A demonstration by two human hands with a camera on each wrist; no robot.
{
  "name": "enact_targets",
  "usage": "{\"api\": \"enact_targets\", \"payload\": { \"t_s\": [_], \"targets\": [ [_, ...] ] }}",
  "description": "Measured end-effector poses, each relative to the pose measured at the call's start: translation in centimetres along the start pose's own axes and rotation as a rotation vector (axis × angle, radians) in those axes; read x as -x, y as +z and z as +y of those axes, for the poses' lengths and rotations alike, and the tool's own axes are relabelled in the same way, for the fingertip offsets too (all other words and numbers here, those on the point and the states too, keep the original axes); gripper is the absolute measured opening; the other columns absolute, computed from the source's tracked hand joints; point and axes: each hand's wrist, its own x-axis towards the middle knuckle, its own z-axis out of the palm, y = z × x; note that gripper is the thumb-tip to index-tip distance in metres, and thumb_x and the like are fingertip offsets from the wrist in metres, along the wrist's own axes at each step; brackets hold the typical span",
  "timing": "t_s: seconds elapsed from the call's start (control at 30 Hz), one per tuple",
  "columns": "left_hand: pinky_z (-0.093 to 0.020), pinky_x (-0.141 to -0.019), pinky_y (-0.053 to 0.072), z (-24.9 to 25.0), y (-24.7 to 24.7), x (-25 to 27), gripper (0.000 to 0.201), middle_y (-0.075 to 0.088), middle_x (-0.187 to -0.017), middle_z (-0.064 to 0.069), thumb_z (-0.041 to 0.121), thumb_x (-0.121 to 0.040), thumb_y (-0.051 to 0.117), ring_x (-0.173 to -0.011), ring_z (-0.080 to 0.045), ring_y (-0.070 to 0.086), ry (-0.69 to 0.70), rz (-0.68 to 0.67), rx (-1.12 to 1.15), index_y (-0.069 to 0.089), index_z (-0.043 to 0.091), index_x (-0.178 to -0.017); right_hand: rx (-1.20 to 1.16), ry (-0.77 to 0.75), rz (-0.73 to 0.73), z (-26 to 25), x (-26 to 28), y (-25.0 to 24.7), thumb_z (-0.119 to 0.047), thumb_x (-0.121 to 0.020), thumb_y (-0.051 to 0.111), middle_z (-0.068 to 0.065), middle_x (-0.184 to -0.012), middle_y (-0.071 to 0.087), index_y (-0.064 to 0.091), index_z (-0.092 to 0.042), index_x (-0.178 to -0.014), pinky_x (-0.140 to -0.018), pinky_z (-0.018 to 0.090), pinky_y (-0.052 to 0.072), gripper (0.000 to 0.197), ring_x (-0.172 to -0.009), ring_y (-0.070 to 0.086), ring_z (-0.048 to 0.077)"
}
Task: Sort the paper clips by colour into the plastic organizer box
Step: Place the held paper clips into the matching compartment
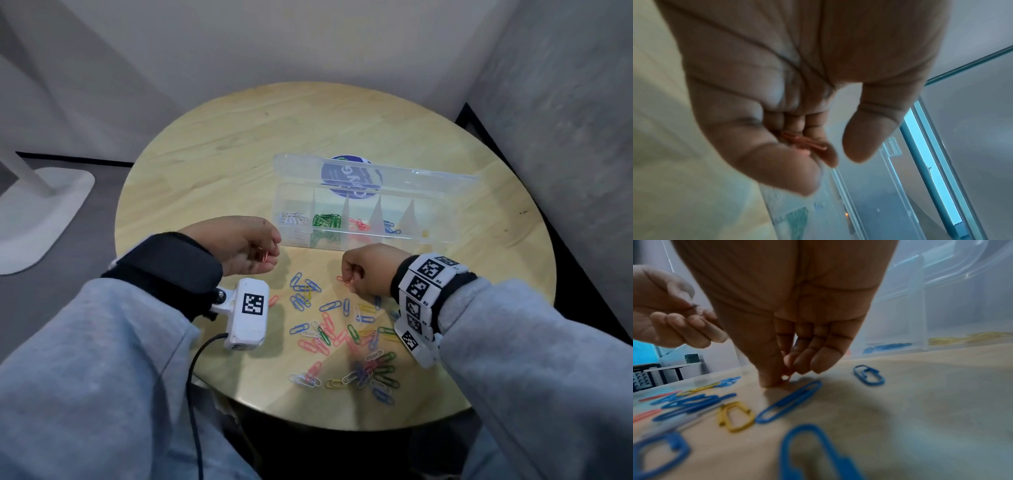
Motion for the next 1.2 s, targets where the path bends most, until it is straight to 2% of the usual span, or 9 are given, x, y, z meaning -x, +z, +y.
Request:
{"api": "enact_targets", "payload": {
  "t_s": [0.13,0.23,0.33,0.47,0.6,0.8,0.97,1.07,1.2],
  "targets": [
    [-0.020,-0.047,0.030,-0.5,0.2,-0.7,0.021,0.042,-0.060,-0.003,0.019,-0.075,0.067,-0.048,-0.016,0.037,-0.076,0.095,-0.628,0.048,0.014,-0.069,0.061,-0.065,0.020,0.1,-0.4,0.1,-0.018,-0.083,0.064,-0.005,-0.091,0.045,0.065,-0.013,-0.093,-0.082,0.028,0.043,0.012,-0.086,0.046,0.014],
    [-0.024,-0.061,0.035,-1.4,0.7,-0.4,0.023,0.056,-0.068,-0.001,0.033,-0.068,0.074,-0.067,-0.020,0.051,-0.089,0.187,-1.148,0.060,0.016,-0.074,0.068,-0.108,0.072,-0.2,-0.6,0.2,-0.015,-0.080,0.064,-0.008,-0.086,0.044,0.055,-0.020,-0.070,-0.082,0.033,0.049,0.014,-0.086,0.051,0.016],
    [-0.024,-0.064,0.039,-2.6,1.5,-0.7,0.031,0.066,-0.078,-0.004,0.034,-0.065,0.076,-0.074,-0.022,0.059,-0.106,0.180,-1.217,0.068,0.010,-0.083,0.074,-0.130,0.044,-0.7,-0.6,0.2,-0.011,-0.078,0.060,-0.011,-0.074,0.046,0.041,-0.024,-0.060,-0.076,0.033,0.048,0.030,-0.082,0.052,0.018],
    [-0.024,-0.065,0.043,-3.3,2.3,-1.2,0.025,0.073,-0.089,-0.008,0.026,-0.068,0.071,-0.084,-0.024,0.068,-0.095,0.178,-1.247,0.070,0.009,-0.087,0.020,-0.086,0.054,-0.8,-0.5,0.7,-0.011,-0.079,0.053,-0.009,-0.076,0.053,0.048,-0.026,-0.075,-0.070,0.029,0.046,0.017,-0.079,0.053,0.018],
    [-0.023,-0.065,0.042,-3.3,2.5,-1.1,0.024,0.071,-0.084,-0.008,0.026,-0.072,0.069,-0.072,-0.023,0.058,-0.087,0.156,-1.256,0.070,0.009,-0.088,-0.034,-0.042,-0.007,-0.6,-0.3,0.9,-0.013,-0.080,0.055,-0.011,-0.082,0.055,0.050,-0.027,-0.087,-0.071,0.024,0.042,0.016,-0.079,0.051,0.015],
    [-0.020,-0.055,0.034,-2.2,2.5,-0.1,0.018,0.052,-0.055,0.003,0.016,-0.074,0.067,-0.057,-0.016,0.046,-0.045,0.052,-1.092,0.055,0.016,-0.061,-0.052,-0.032,-0.052,-0.3,0.0,0.7,-0.016,-0.082,0.062,-0.005,-0.088,0.057,0.056,-0.025,-0.085,-0.081,0.028,0.047,0.011,-0.082,0.053,0.015],
    [-0.015,-0.041,0.032,-0.6,2.4,0.4,0.038,0.044,-0.059,-0.006,-0.007,-0.084,0.052,-0.041,-0.009,0.039,0.046,-0.066,-0.370,0.036,0.014,-0.058,-0.088,-0.027,-0.037,0.2,0.7,0.1,-0.012,-0.079,0.063,-0.007,-0.079,0.057,0.055,-0.024,-0.076,-0.067,0.022,0.042,0.014,-0.076,0.051,0.013],
    [-0.013,-0.038,0.032,-0.1,2.4,0.6,0.039,0.042,-0.062,-0.005,-0.010,-0.084,0.043,-0.041,-0.007,0.038,0.065,-0.086,-0.068,0.033,0.015,-0.057,-0.397,0.016,-0.017,1.4,1.4,-0.8,-0.005,-0.079,0.064,-0.011,-0.062,0.060,0.053,-0.024,-0.068,-0.060,0.021,0.043,0.024,-0.057,0.056,0.008],
    [-0.011,-0.038,0.035,0.3,2.4,1.0,0.020,0.047,-0.055,-0.001,-0.001,-0.063,0.050,-0.037,-0.006,0.040,0.039,-0.109,0.147,0.039,0.015,-0.058,-1.063,0.088,-0.027,3.5,3.0,-2.2,0.012,-0.085,0.053,-0.004,-0.046,0.059,0.051,-0.010,-0.071,-0.053,0.020,0.054,0.026,-0.044,0.060,0.007]
  ]
}}
